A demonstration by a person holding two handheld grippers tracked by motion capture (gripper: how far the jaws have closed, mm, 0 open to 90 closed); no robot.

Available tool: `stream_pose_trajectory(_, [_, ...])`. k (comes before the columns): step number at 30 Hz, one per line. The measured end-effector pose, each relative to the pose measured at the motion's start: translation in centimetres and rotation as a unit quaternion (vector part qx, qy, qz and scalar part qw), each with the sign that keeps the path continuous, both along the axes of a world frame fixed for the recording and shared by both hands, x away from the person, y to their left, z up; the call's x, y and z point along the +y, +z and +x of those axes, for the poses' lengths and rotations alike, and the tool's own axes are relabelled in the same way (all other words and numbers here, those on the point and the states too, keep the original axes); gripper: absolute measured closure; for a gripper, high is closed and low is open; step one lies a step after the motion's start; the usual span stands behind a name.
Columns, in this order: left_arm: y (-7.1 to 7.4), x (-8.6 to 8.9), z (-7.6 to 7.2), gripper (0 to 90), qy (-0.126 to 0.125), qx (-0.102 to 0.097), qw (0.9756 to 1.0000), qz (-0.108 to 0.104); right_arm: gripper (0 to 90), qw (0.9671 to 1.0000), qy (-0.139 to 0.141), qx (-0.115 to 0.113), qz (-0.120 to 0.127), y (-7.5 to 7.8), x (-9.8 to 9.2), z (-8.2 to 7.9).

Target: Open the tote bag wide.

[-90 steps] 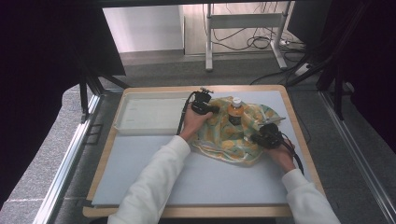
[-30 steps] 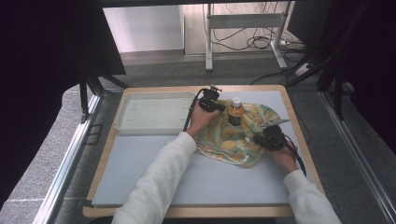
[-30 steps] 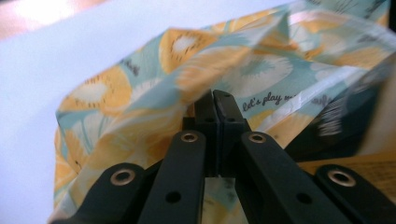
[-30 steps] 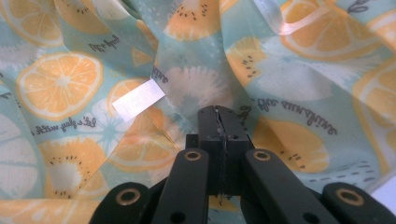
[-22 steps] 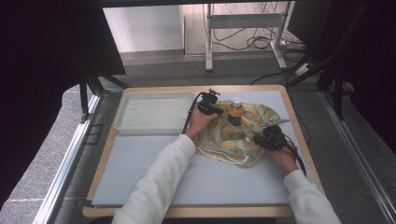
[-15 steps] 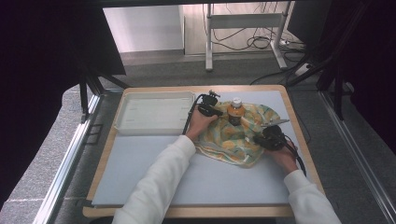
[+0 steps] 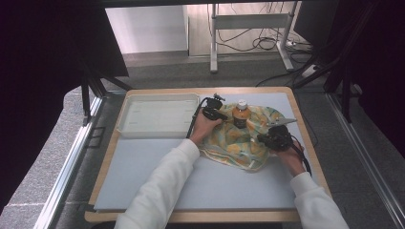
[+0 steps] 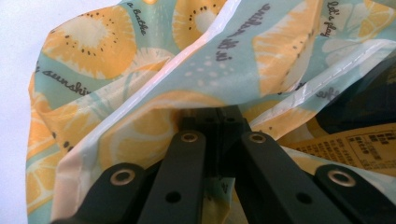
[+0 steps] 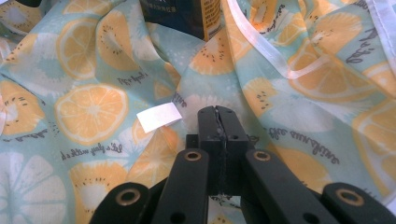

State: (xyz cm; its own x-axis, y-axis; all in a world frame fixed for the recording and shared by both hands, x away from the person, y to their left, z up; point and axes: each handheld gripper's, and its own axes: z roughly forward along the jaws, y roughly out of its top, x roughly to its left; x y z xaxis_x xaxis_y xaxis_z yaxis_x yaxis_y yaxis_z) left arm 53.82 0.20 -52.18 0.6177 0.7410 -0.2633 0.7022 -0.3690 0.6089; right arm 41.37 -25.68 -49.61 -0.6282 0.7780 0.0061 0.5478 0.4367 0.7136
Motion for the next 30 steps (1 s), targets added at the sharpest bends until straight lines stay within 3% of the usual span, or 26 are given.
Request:
stream_pose_trajectory(3, [0.2,0.1,-0.1,89.7,-0.002,-0.003,1.0,-0.001,89.5,1.0,-0.003,0.001,-0.001,-0.1,-0.2,0.0])
stream_pose_trajectory(6, [1.1,0.2,-0.7,89.7,-0.007,-0.011,0.9998,-0.017,89.5,1.0,-0.006,0.0,0.002,0.0,-0.4,0.0])
stream_pose_trajectory(13, [3.3,1.0,-2.9,89.7,-0.03,-0.032,0.9986,-0.03,89.5,0.9999,-0.01,-0.003,0.008,0.2,-0.7,0.0])
stream_pose_trajectory(18, [3.8,1.4,-4.4,89.7,-0.046,-0.037,0.9974,-0.041,89.5,0.9999,-0.012,-0.005,0.012,0.5,-0.7,0.0])
stream_pose_trajectory(21, [3.7,1.1,-5.1,89.6,-0.055,-0.029,0.9968,-0.049,89.5,0.9998,-0.011,-0.008,0.013,0.7,-0.4,0.2])
stream_pose_trajectory(26, [2.5,0.3,-5.5,89.6,-0.066,-0.016,0.9968,-0.041,89.5,0.9995,-0.014,-0.005,0.028,1.0,0.3,1.6])
stream_pose_trajectory(30, [1.6,0.2,-5.5,89.6,-0.073,-0.002,0.9966,-0.038,89.5,0.9997,-0.014,0.009,0.015,0.6,1.3,3.2])
